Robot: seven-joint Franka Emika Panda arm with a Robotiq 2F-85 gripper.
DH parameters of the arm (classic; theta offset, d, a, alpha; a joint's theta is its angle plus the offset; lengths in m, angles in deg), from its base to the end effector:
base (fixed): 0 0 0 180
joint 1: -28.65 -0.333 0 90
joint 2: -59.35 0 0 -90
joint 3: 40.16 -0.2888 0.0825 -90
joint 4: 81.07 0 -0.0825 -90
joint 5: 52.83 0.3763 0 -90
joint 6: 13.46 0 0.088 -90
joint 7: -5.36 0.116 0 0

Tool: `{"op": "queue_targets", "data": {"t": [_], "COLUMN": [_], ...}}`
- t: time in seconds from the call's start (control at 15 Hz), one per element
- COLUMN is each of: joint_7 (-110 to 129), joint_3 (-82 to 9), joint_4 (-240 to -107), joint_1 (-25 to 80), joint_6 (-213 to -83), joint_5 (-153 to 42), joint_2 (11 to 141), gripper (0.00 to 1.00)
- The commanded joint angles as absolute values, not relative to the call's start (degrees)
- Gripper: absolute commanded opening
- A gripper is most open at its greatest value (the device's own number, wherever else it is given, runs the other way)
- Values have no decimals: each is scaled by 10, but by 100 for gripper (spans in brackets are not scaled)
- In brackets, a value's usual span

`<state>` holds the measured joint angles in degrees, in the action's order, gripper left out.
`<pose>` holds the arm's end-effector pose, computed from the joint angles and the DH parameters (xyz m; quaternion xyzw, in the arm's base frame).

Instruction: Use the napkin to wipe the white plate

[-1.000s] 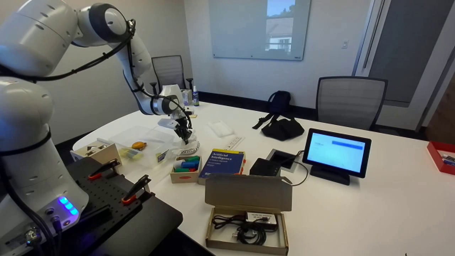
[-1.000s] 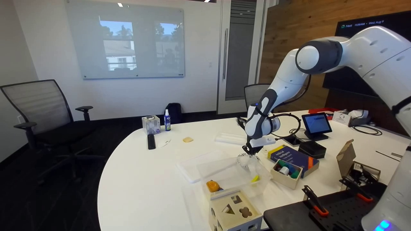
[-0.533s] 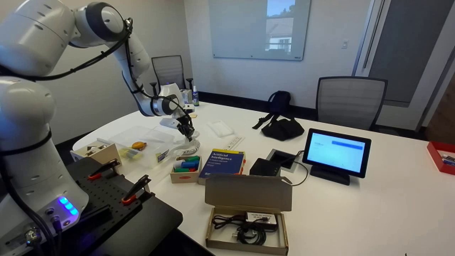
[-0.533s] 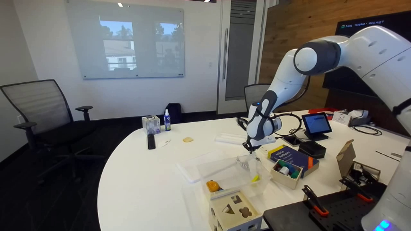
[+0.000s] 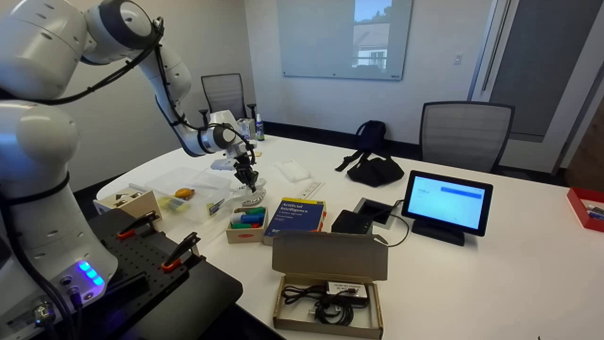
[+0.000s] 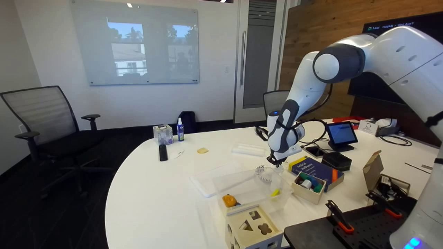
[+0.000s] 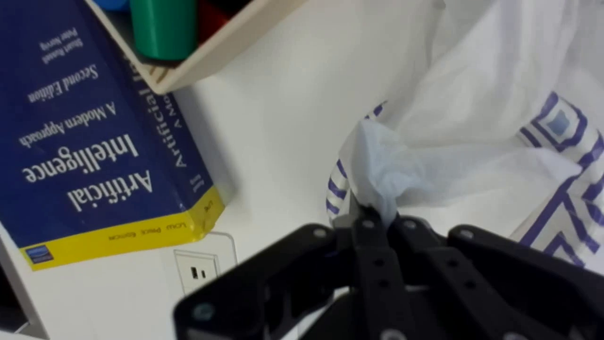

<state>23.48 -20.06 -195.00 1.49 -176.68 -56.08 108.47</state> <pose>0.5615 0.0573 0.0351 0.9901 -0.0093 0.0511 0.1305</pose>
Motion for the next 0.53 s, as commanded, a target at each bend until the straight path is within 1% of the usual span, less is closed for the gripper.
{"op": "queue_targets", "data": {"t": [0.0, 0.13, 0.27, 0.47], "joint_7": [193, 180, 192, 217], "joint_3": [-272, -312, -328, -310], "joint_4": [-1959, -1957, -1958, -1964], "joint_1": [75, 110, 127, 120], "joint_6": [-1716, -1722, -1753, -1822], "joint_5": [-571, -561, -553, -555], "joint_2": [1054, 1054, 1058, 1062], "gripper": [1, 1, 1, 1]}}
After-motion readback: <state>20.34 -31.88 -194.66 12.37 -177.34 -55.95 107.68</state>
